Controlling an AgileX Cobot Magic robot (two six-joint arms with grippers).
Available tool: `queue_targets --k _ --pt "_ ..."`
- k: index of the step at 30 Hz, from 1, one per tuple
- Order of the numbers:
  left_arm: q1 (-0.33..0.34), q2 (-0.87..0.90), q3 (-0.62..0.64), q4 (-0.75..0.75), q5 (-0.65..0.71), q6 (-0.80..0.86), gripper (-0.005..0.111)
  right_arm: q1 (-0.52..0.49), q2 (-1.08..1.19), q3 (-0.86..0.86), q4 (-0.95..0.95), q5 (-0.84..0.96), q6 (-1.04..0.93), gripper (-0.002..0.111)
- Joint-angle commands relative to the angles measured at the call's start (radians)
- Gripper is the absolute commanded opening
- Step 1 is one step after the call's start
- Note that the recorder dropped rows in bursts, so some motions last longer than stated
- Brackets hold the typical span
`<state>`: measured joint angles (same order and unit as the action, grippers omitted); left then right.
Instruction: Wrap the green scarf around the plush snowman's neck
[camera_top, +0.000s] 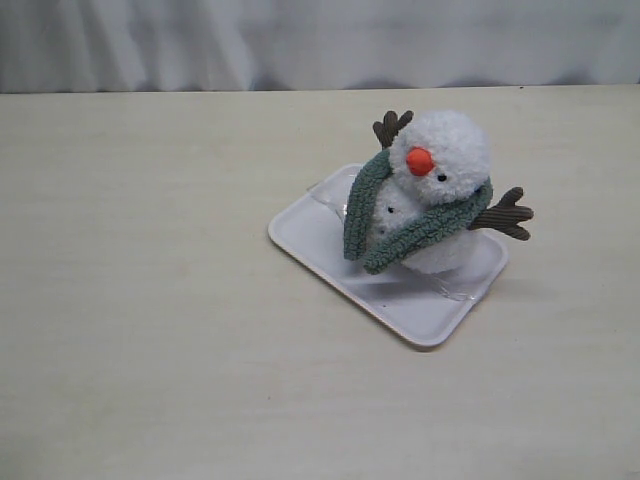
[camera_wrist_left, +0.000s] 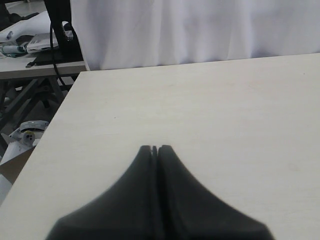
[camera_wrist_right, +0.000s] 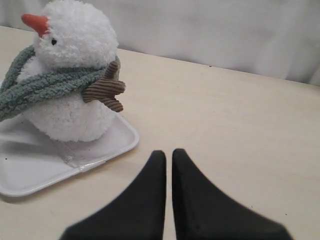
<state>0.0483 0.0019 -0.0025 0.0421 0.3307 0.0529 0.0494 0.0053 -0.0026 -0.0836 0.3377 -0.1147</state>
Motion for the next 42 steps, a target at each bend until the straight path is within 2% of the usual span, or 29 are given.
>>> queue_targets --k 1,9,42 --pt "0.004 -0.002 0.003 -0.001 -0.008 -0.002 0.000 -0.001 -0.005 0.003 -0.006 0.010 -0.004 0.004" --pt "0.004 -0.002 0.003 -0.001 -0.008 -0.002 0.000 -0.001 -0.005 0.003 0.067 0.018 0.007 0.004" --pt "0.004 -0.002 0.003 -0.001 -0.008 -0.002 0.000 -0.001 -0.005 0.003 0.069 0.016 0.041 0.004"
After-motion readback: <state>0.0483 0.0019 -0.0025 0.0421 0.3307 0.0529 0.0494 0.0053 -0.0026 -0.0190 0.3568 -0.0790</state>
